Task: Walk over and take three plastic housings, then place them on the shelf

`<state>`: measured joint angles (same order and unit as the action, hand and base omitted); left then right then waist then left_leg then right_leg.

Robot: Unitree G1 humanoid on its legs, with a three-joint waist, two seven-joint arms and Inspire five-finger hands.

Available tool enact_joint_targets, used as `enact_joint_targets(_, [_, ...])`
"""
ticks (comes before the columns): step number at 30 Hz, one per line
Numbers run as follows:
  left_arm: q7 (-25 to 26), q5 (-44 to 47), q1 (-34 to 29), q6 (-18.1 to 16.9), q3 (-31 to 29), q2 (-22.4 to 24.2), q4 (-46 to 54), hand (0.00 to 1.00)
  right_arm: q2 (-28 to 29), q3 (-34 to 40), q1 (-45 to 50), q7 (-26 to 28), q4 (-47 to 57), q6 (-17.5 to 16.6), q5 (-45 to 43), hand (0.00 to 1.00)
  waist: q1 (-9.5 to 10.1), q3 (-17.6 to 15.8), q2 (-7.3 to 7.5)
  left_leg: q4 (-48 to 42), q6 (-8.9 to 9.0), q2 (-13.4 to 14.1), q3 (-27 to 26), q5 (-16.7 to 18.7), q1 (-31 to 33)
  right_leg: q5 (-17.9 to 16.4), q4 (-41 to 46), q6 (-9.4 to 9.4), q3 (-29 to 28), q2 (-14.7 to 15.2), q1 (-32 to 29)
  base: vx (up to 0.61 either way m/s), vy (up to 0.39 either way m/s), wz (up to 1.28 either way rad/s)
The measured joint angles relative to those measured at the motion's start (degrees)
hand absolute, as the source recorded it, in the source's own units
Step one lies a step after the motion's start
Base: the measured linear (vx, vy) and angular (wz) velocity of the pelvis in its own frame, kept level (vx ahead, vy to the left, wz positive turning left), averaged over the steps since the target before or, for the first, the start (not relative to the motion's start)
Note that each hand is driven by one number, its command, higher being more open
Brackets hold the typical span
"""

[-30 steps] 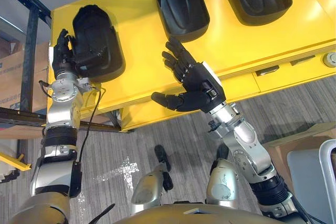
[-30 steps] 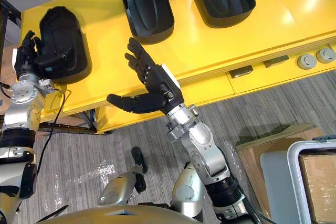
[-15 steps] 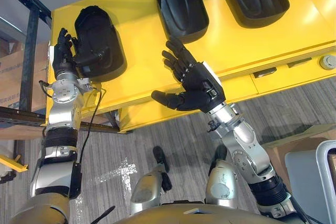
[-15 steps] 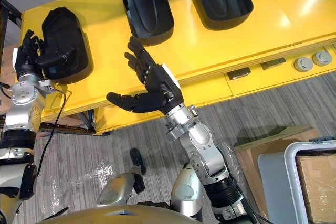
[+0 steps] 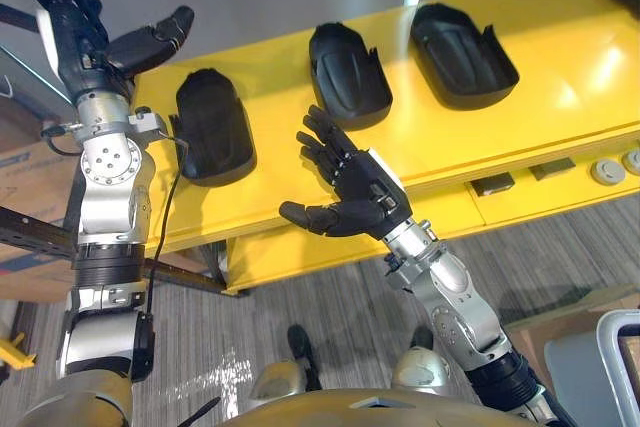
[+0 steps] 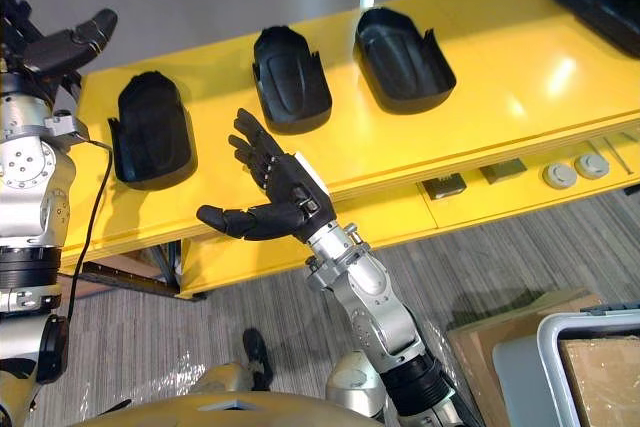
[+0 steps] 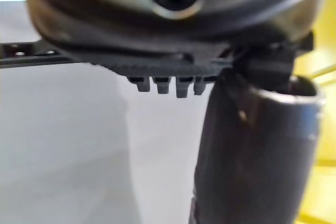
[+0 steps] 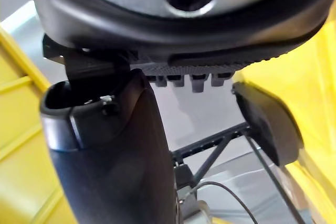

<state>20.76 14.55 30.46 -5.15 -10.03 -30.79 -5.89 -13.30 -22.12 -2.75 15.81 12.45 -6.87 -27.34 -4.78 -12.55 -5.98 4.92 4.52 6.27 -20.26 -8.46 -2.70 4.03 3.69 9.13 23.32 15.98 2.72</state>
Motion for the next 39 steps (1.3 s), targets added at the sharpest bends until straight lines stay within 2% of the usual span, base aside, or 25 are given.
enact_joint_targets(3, [0.33, -1.92, -0.6, -0.09, 0.0, -0.01, 0.34, 1.0, 0.12, -0.07, 0.03, -1.0, -0.47, -0.94, 2.18, 1.0, 0.11, 1.84, -0.64, 0.16, 0.24, 0.68, 0.06, 0.18, -0.18, 0.41, -1.18, -0.3, 0.28, -0.94, 0.86, -0.01, -0.004, -0.01])
enact_joint_targets(5, [0.35, -4.12, -3.41, -0.06, 0.0, 0.05, 2.59, 1.0, 0.08, 0.11, 0.12, -1.96, -1.25, -1.33, 4.82, 1.0, 0.01, 1.92, -0.72, 0.18, 0.32, 0.89, -0.01, 0.24, -0.77, 0.79, -2.18, -0.39, 0.74, -1.26, 1.85, -0.04, -0.01, -0.03])
enact_joint_targets(7, [0.24, -6.34, -8.79, -0.08, 0.0, 0.95, 8.37, 1.0, 0.06, 0.82, 0.32, -2.95, -1.73, -1.43, 7.12, 1.0, 0.1, 1.94, -0.74, 0.19, 0.78, 1.26, 0.12, 0.58, -0.68, 1.25, -3.2, -0.64, 1.16, -1.59, 2.4, -0.02, 0.0, 0.03])
enact_joint_targets(9, [0.11, -8.59, -14.81, -0.29, 0.03, 4.21, 14.27, 1.0, 0.07, 1.86, 0.24, -4.49, -2.96, -2.59, 10.28, 1.0, 0.73, 2.07, -0.73, 0.19, 0.78, 1.26, 0.59, 0.43, -0.27, 1.47, -3.71, -0.74, 1.71, -1.79, 2.59, -0.02, 0.002, 0.11])
enact_joint_targets(11, [0.12, -9.68, -20.83, -1.29, 0.58, 10.21, 18.13, 1.0, 0.12, 3.6, -0.38, -6.26, -5.34, -2.8, 11.75, 1.0, 1.64, 2.89, -0.66, 0.19, 0.78, 1.22, 1.9, 0.06, 0.76, 1.67, -3.93, -0.54, 3.05, -1.94, 2.59, 0.0, 0.0, 0.27])
enact_joint_targets(14, [0.88, -12.91, -28.07, -1.53, 2.62, 17.67, 20.26, 1.0, 0.34, 6.46, -5.35, -8.93, -12.81, -2.97, 13.57, 1.0, 3.4, 3.12, -0.52, 0.19, 0.43, 1.29, 4.21, -1.07, 2.38, 1.6, -3.91, -0.67, 4.81, -2.31, 2.56, -0.01, -0.01, 0.38])
enact_joint_targets(15, [0.9, -12.96, -29.23, -1.53, 3.13, 18.74, 20.32, 1.0, 0.45, 6.96, -6.58, -9.5, -14.59, -2.96, 13.57, 1.0, 3.68, 3.11, -0.5, 0.18, 0.45, 1.29, 4.55, -1.2, 2.63, 1.61, -3.87, -0.68, 5.11, -2.36, 2.53, -0.03, -0.003, 0.28])
enact_joint_targets(17, [1.28, -12.96, -32.76, -1.52, 5.1, 21.85, 20.5, 1.0, 1.38, 8.15, -10.56, -12.09, -20.25, -2.96, 13.61, 1.0, 5.62, 3.06, -0.43, 0.18, 0.64, 1.25, 5.64, -1.36, 3.4, 1.59, -3.77, -0.72, 6.06, -2.41, 2.52, -0.03, 0.007, 0.24])
enact_joint_targets(21, [2.38, -12.96, -35.09, -1.55, 5.89, 23.4, 23.07, 1.0, 4.29, 8.67, -15.45, -14.15, -25.9, -3.24, 13.64, 1.0, 6.84, 2.58, 0.07, 0.17, 0.72, 1.21, 6.91, -1.75, 4.23, 1.38, -3.19, -0.97, 7.19, -2.41, 2.31, -0.03, 0.009, 0.18])
enact_joint_targets(24, [3.78, -13.44, -35.3, -2.39, 5.86, 24.14, 25.84, 1.0, 5.04, 8.69, -18.81, -14.81, -26.4, -3.79, 13.63, 1.0, 7.82, 0.39, 0.22, 0.17, 0.87, 1.19, 7.51, -1.97, 4.37, 0.46, -1.5, -1.7, 7.55, -2.0, 1.81, -0.05, 0.011, 0.08])
enact_joint_targets(30, [5.34, -15.18, -35.23, -3.23, 5.6, 24.46, 26.2, 1.0, 5.04, 10.64, -26.13, -15.25, -28.93, -5.14, 13.57, 1.0, 7.96, -4.55, 0.25, 0.12, 0.68, 0.34, 8.86, -3.13, 6.52, -3.17, 7.3, -1.71, 7.69, 1.02, -2.98, -0.07, 0.015, 0.12])
enact_joint_targets(35, [5.0, -15.03, -35.12, -3.58, 4.5, 24.75, 26.2, 1.0, 4.64, 10.52, -26.17, -14.26, -30.71, -5.2, 13.53, 1.0, 7.96, -7.13, 0.1, -0.02, 0.57, -0.71, 8.67, -3.2, 6.56, -5.25, 11.77, -1.47, 6.78, 3.25, -5.09, -0.01, -0.002, 0.02])
enact_joint_targets(39, [3.61, -14.87, -35.14, -3.58, 4.57, 25.07, 25.5, 1.0, 4.43, 9.92, -26.3, -11.71, -30.7, -5.06, 13.5, 1.0, 7.82, -7.54, 0.13, -0.04, 0.49, -0.87, 8.07, -3.25, 6.66, -5.99, 13.72, -1.26, 5.95, 3.89, -6.41, 0.0, -0.037, -0.07])
